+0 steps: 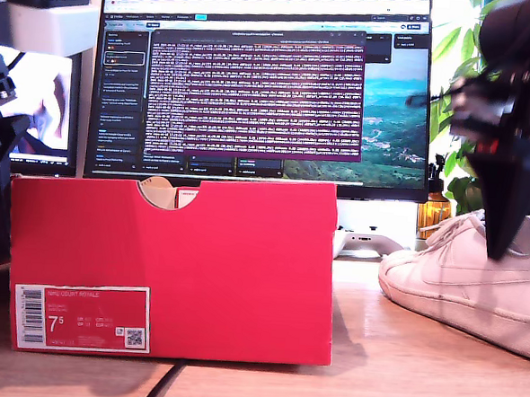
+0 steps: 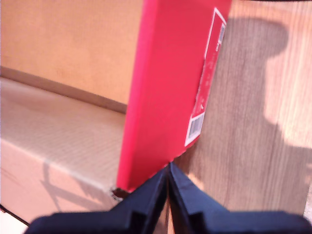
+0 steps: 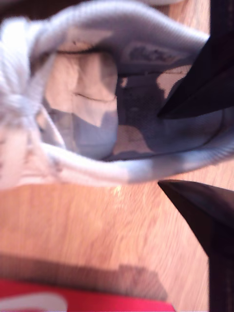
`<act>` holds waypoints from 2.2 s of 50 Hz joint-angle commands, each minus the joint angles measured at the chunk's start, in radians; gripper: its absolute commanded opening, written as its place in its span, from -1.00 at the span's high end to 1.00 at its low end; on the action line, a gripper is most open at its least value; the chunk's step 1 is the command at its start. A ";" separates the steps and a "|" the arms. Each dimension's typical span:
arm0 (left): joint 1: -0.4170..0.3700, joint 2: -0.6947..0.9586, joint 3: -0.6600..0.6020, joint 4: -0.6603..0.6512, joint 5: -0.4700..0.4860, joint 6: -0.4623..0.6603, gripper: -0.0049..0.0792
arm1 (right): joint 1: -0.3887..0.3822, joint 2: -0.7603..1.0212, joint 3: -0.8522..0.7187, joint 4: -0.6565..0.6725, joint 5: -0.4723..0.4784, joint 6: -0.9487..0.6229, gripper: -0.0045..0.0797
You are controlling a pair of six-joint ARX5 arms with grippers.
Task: Pack the white shoes by picking the first shoe and placing it inside the red shoebox, left side, then picking and rotating the second shoe and placing it in the shoebox
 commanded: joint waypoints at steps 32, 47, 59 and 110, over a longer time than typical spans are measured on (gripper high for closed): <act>-0.005 0.010 0.005 0.013 0.002 -0.004 0.93 | 0.046 0.127 0.053 0.046 -0.001 -0.014 0.92; -0.005 0.010 0.005 0.013 0.002 -0.006 0.93 | 0.106 0.123 0.294 -0.097 -0.089 0.092 0.92; -0.005 0.010 0.005 0.013 0.002 -0.006 0.93 | 0.142 0.123 0.494 -0.120 -0.167 0.224 0.92; -0.004 0.010 0.005 0.015 0.002 -0.005 0.93 | 0.486 0.332 0.561 0.418 -0.198 0.770 0.92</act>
